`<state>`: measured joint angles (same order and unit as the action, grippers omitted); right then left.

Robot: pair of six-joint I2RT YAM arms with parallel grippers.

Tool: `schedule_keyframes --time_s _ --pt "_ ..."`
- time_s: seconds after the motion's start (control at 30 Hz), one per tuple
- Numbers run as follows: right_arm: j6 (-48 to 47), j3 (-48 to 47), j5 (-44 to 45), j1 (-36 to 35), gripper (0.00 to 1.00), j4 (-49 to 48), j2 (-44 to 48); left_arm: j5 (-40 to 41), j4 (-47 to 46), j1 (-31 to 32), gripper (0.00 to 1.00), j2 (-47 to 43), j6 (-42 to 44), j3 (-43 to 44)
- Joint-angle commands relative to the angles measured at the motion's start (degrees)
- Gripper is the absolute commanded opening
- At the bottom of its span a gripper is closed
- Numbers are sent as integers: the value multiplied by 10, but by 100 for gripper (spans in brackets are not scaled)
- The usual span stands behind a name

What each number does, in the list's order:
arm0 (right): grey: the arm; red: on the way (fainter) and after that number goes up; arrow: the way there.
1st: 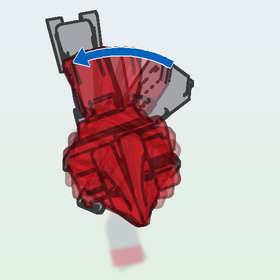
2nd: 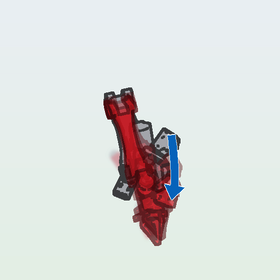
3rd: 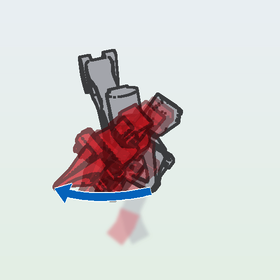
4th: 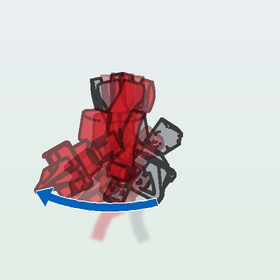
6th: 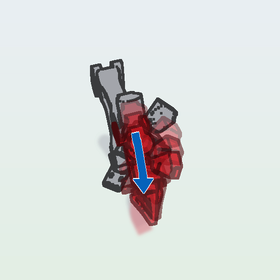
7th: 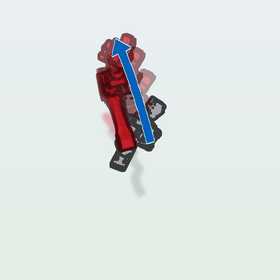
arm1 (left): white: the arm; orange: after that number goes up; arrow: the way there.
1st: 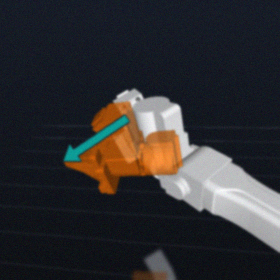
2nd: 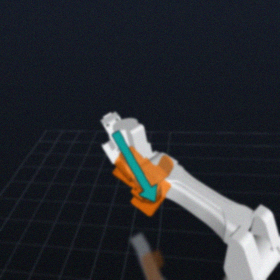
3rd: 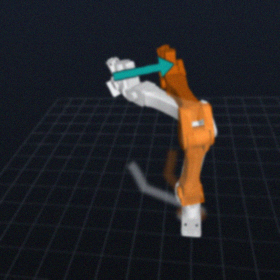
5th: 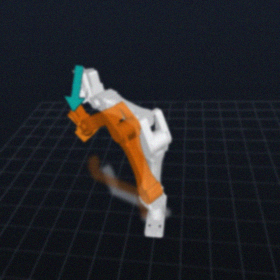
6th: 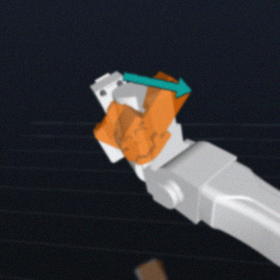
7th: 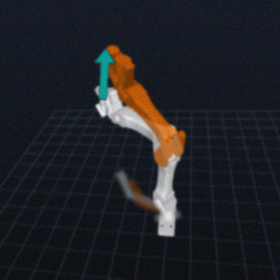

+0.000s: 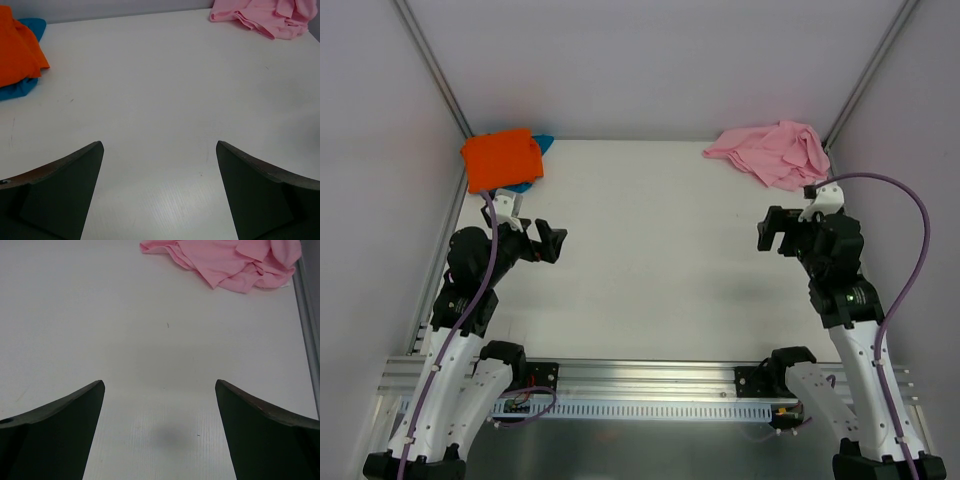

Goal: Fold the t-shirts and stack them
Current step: Grab crumpled tshirt from the corner of the board with the right arm

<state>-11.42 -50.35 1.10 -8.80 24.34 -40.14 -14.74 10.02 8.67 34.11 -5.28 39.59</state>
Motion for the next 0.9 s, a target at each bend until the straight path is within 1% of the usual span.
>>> schedule_keyframes --time_s 0.0,0.03,0.07,0.1,0.17,0.2,0.27,0.3,0.37,0.4,0.47,0.53,0.57,0.7,0.8,0.87 --pt "11 -32 94 -2 100 -39 -57 -12 -18 4 99 -6 3 1" --pt "14 -54 114 0 100 -37 -91 -13 -18 4 99 -7 3 2" --pt "15 -82 125 4 99 -32 -174 -13 -17 4 99 -7 2 2" --pt "15 -154 129 11 99 -16 -222 -13 -18 4 99 -8 1 2" --pt "14 -235 128 19 99 -1 -319 -15 -18 4 99 -8 -2 2" --pt "15 -312 129 29 100 8 -407 -16 -20 4 99 -10 -3 0" --pt "26 -379 119 42 99 10 -482 -20 -18 4 99 -9 -3 0" --pt "36 -443 103 62 99 14 -552 -20 -19 4 98 -9 -3 0" --pt "75 -509 74 83 99 31 -620 -17 -19 4 99 -7 -2 0" --pt "88 -567 62 104 99 47 -681 -16 -18 4 99 -4 -2 0" --pt "104 -620 32 119 99 64 -737 -17 -17 4 99 -4 -1 0" --pt "105 -662 28 131 99 83 -801 -16 -18 4 99 0 -1 0" --pt "105 -682 19 135 99 80 -816 -17 -18 4 99 2 -2 1" --pt "112 -692 -23 151 98 50 -869 -25 -17 4 99 18 -2 6" --pt "112 -701 -53 151 96 34 -906 -28 -16 4 99 25 -2 9" --pt "130 -702 -72 150 95 21 -927 -27 -17 4 99 25 -2 9"
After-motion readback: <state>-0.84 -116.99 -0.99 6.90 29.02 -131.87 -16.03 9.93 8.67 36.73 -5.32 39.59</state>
